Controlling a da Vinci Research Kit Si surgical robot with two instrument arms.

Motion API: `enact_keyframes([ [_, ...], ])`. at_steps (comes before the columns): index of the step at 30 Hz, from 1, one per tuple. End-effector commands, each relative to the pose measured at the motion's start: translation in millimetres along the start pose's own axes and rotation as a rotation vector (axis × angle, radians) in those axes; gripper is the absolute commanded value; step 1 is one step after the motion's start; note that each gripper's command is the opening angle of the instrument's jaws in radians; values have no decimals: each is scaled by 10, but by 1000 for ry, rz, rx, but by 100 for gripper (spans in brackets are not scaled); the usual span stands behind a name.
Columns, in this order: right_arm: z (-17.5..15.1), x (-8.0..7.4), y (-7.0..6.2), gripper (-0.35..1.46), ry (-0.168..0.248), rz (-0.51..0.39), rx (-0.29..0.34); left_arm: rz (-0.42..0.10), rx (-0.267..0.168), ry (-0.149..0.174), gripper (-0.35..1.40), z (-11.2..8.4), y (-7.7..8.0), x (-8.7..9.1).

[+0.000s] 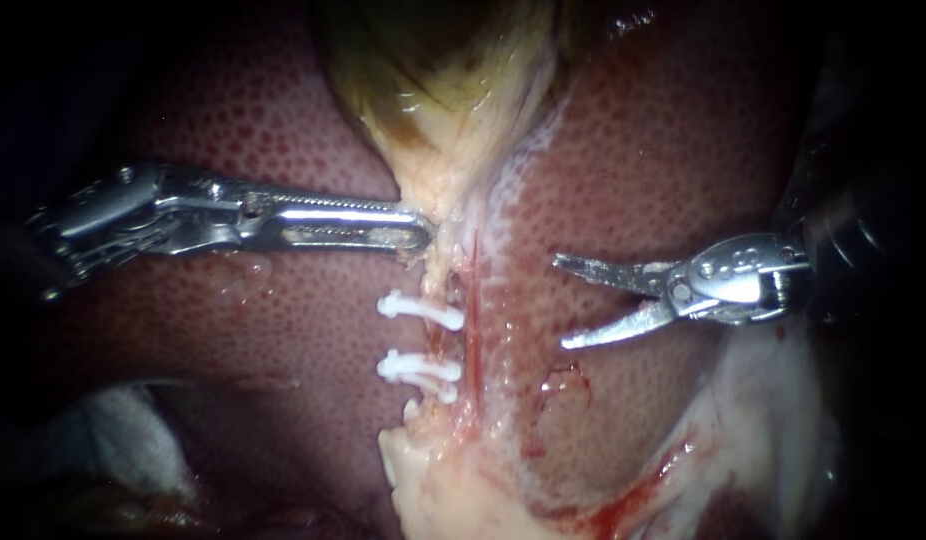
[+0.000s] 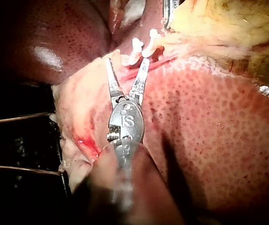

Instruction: Go to the cutting position left tube

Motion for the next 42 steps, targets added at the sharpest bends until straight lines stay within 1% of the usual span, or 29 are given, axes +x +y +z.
enact_keyframes([
  [1, 0, 0, 0, 143, 0, 0, 1, -1, 0, 0, -35, -1, 0, 0],
  [4, 0, 0, 0, 143, 1, 0, 3, -2, -3, -1, -35, -6, 1, 2],
  [6, 0, -1, 0, 143, 2, 0, 6, -7, -13, -5, -35, -16, 4, 10],
  [7, 0, -1, 0, 143, 2, 0, 6, -10, -10, -3, -35, -22, 6, 16],
  [10, 1, -1, 0, 143, 3, -1, 9, -27, 12, 8, -35, -53, 15, 44],
  [13, 1, -2, 0, 143, 4, -1, 12, -13, 18, 35, -35, -80, 24, 65],
  [14, 1, -2, 0, 143, 4, -1, 12, -11, 18, 45, -35, -87, 27, 70],
  [17, 1, -2, 0, 143, 4, -1, 12, -1, 21, 62, -35, -107, 36, 79],
  [21, 1, -2, 0, 143, 4, -1, 11, 4, 20, 81, -35, -122, 46, 86],
  [24, 3, -1, -1, 143, 5, -1, 14, 7, 18, 83, -35, -129, 53, 89],
  [28, 9, -3, -3, 143, 10, -3, 26, 7, 19, 86, -35, -131, 57, 89],
  [30, 17, -6, -6, 143, 17, -7, 36, 7, 20, 87, -35, -131, 58, 89],
  [32, 28, -11, -10, 143, 15, -1, 45, 7, 20, 87, -35, -131, 58, 88],
  [36, 63, -28, -20, 143, -6, 18, 71, 8, 21, 87, -35, -130, 58, 87],
  [39, 92, -45, -27, 143, -17, 43, 94, 8, 22, 87, -35, -130, 58, 87],
  [42, 119, -62, -30, 143, -39, 62, 103, 8, 23, 87, -35, -130, 59, 87],
])
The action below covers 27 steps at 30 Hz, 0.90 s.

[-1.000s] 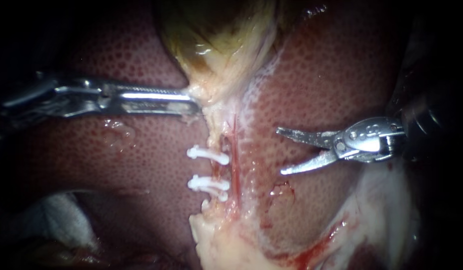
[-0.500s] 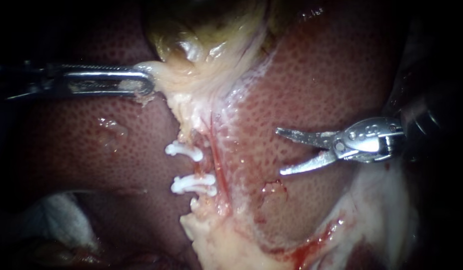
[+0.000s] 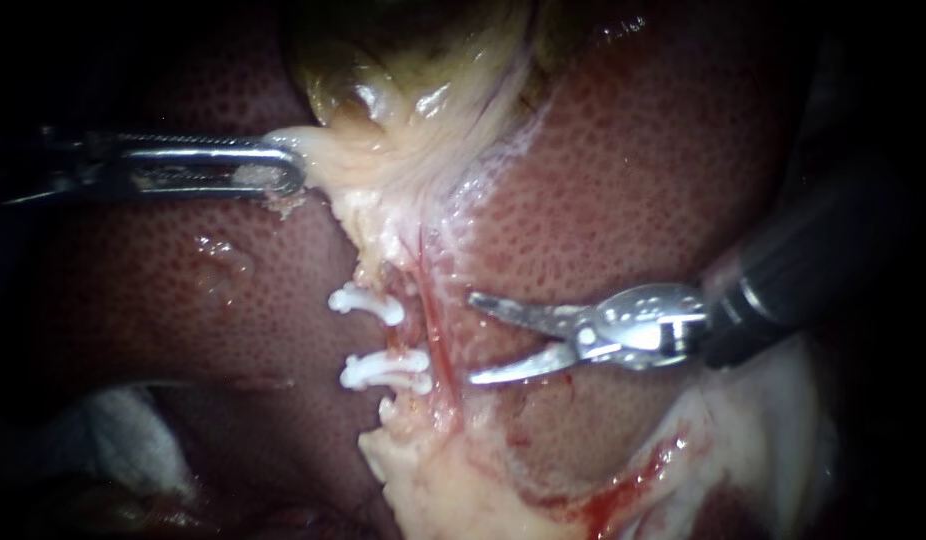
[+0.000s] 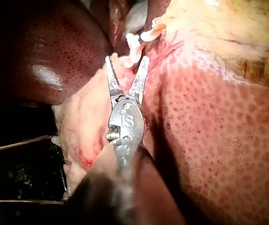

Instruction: Go to the cutting position left tube

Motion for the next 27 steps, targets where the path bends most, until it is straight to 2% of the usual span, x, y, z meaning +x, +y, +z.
enact_keyframes([
  [1, 7, -5, 1, 143, -7, 6, 6, 0, 1, 0, -35, 0, 0, 0],
  [7, 41, -24, 11, 143, -23, 43, 15, 1, 5, 1, -35, 2, 6, -1],
  [14, 58, -34, 19, 143, -39, 75, 21, 1, 9, 3, -35, 2, 9, -1],
  [19, 62, -36, 21, 145, -53, 93, 29, 1, 10, 3, -35, 2, 9, -1],
  [24, 68, -33, 23, 143, -116, 108, 66, 1, 8, 2, -35, 4, 9, -1],
  [27, 77, -31, 26, 143, -137, 123, 89, 1, 9, 3, -35, 4, 9, -1],
])
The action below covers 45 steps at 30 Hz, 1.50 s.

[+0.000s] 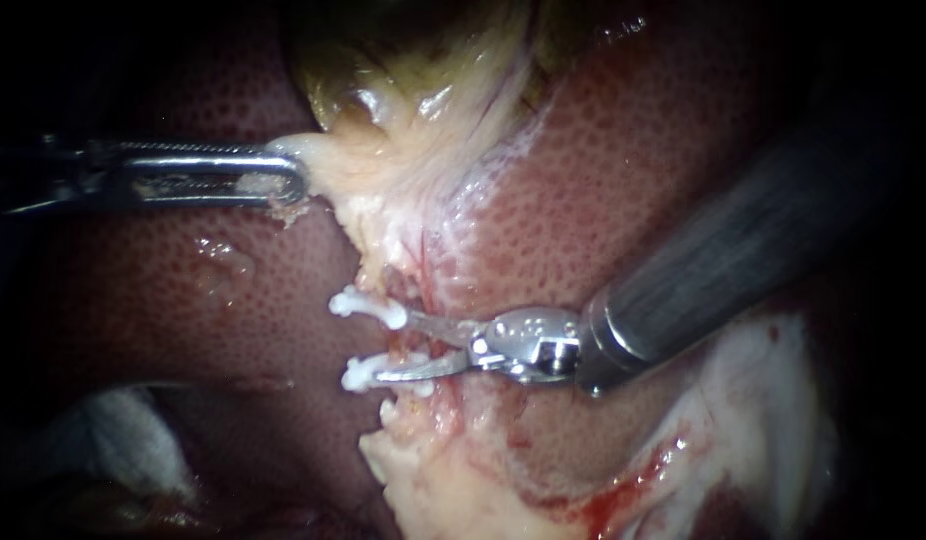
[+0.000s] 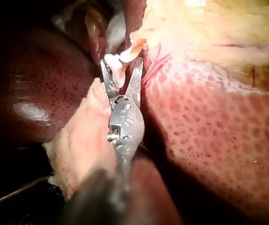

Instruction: Go to the cutting position left tube

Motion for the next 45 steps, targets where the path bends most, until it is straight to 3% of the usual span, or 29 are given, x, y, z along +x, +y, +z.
enact_keyframes([
  [1, 3, 1, 0, 143, -1, 2, 9, 0, 0, -1, -35, 0, 0, -1],
  [21, 29, 7, 2, 141, -21, 29, 86, 0, -1, -1, -35, 5, -1, -2],
  [45, 43, 6, 8, 128, -10, 60, 83, 2, -2, -1, -35, 9, -2, -4],
])
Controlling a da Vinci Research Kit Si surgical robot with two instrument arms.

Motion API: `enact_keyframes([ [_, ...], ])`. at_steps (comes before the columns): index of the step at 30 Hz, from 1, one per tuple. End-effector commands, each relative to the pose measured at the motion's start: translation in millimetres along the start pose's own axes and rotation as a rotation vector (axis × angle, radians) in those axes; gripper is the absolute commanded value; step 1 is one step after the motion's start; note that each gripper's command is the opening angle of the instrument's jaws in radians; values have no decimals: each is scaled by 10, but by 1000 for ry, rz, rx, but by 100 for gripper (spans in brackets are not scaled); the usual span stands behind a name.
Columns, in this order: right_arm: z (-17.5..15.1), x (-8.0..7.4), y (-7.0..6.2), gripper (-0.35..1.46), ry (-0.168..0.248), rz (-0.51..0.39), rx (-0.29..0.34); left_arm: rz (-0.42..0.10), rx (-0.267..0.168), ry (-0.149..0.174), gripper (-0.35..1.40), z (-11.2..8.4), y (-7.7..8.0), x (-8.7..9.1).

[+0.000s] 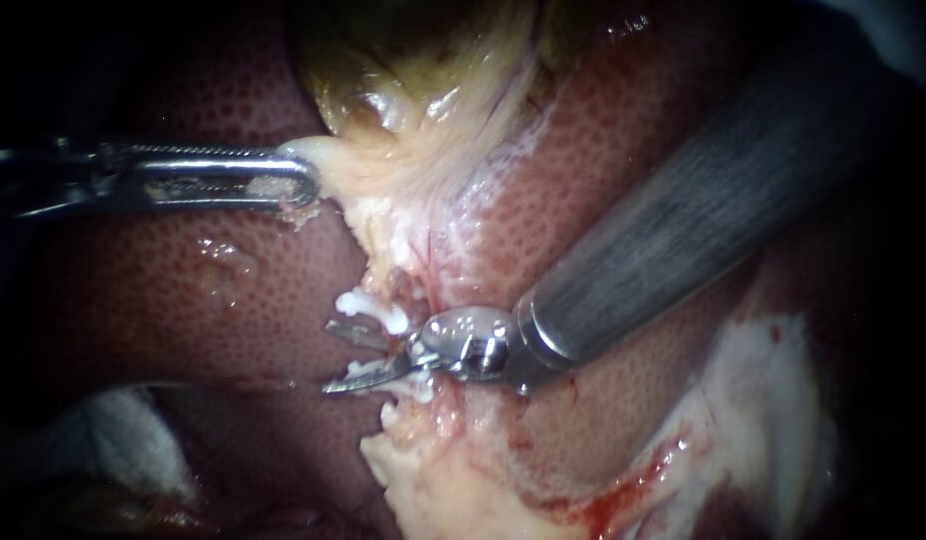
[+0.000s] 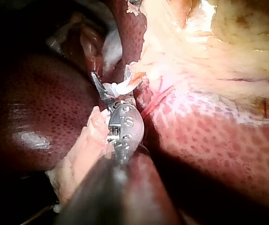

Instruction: Go to the cutting position left tube

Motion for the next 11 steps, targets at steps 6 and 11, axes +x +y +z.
enact_keyframes([
  [6, 0, 0, 0, 118, 1, -1, 0, 0, 0, 0, -35, 0, 0, 0],
  [11, 0, 0, 0, 118, 1, -1, 0, 0, 0, 0, -35, 0, 0, 0],
])
